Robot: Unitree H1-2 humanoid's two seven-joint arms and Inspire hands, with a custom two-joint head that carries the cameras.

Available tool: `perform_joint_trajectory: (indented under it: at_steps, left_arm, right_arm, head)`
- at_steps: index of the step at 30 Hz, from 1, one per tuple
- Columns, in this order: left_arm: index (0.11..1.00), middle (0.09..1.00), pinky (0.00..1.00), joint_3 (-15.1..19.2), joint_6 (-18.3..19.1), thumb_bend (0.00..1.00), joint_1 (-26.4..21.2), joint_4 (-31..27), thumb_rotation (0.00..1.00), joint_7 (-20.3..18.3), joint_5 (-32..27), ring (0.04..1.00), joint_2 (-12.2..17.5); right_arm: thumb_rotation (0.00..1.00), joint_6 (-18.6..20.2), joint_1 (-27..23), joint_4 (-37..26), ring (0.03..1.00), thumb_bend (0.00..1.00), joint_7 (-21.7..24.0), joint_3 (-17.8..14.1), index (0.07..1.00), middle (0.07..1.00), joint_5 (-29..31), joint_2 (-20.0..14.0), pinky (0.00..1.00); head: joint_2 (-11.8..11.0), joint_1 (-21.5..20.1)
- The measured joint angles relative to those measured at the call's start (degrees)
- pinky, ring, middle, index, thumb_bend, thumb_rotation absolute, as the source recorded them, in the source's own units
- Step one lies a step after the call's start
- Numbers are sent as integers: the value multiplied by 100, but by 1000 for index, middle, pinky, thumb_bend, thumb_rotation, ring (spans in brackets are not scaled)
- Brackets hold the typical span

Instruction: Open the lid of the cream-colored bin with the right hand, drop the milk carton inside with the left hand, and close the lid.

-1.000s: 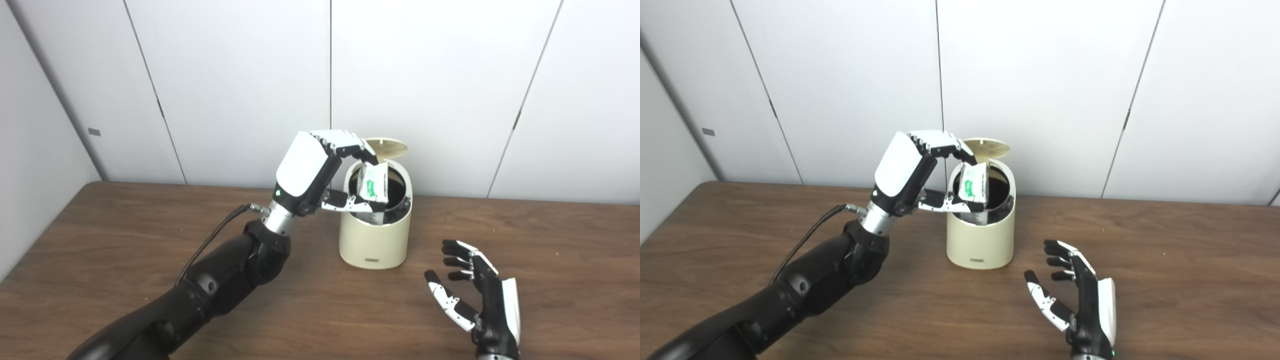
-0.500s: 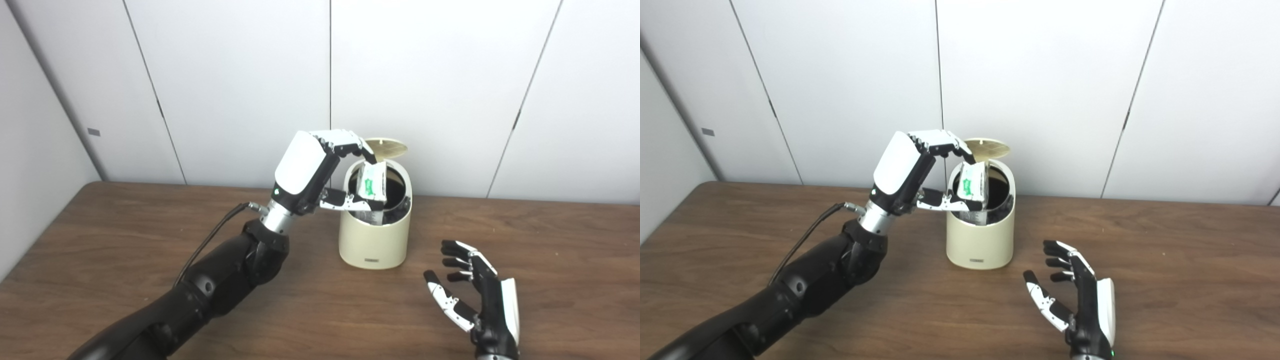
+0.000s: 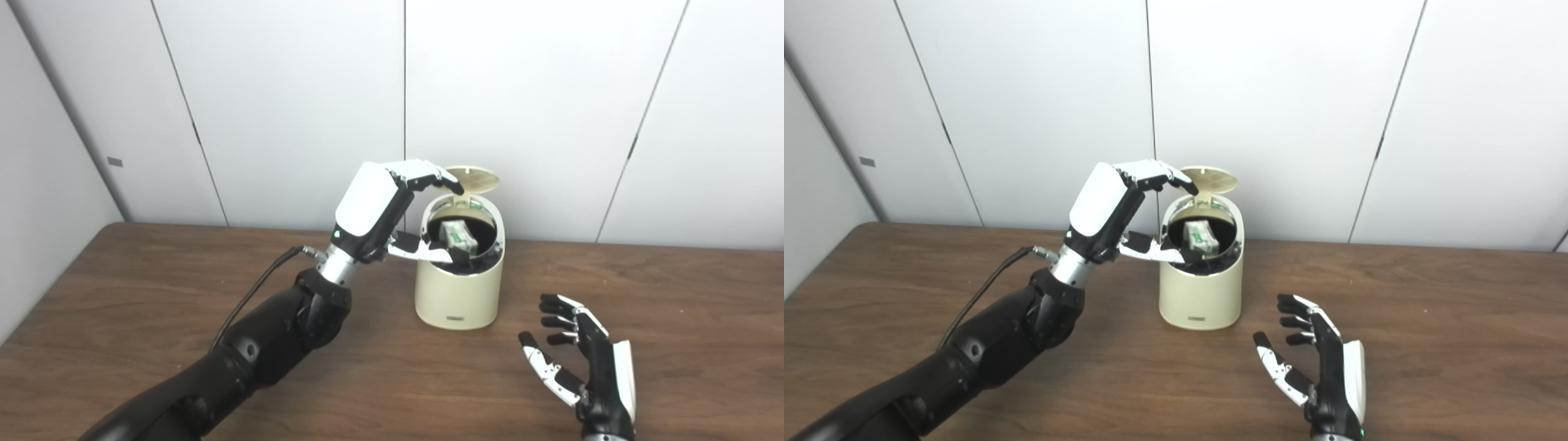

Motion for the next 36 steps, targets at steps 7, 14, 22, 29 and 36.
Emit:
perform_joint_trajectory:
  at_steps: [7,14,22,29,36]
  left_arm:
    - [629,636,494,53,0,1000,2,0,415,-24,25,613,-9]
    - [616,624,500,38,0,1000,3,-1,385,-22,11,610,-10]
    - [549,540,430,-31,3,634,269,-802,650,301,-8,512,71]
    - [546,495,404,520,-14,506,887,-2400,595,511,-13,462,100]
    - [654,627,476,1483,52,488,1904,-3303,615,-547,-984,561,-109]
  right_arm:
    - [190,0,1,0,653,264,0,0,696,698,16,1,532]
    - [163,1,1,0,662,259,1,0,700,698,17,1,546]
    - [190,4,10,-15,659,264,2,4,697,695,25,16,543]
    - [185,11,15,-9,636,265,2,9,694,682,-5,13,502]
    - [532,-97,-53,20,803,287,-278,315,807,825,-791,-139,676]
  head:
    - [0,0]
    - [0,0]
    - [35,-9]
    - [97,-35]
    - [105,-114]
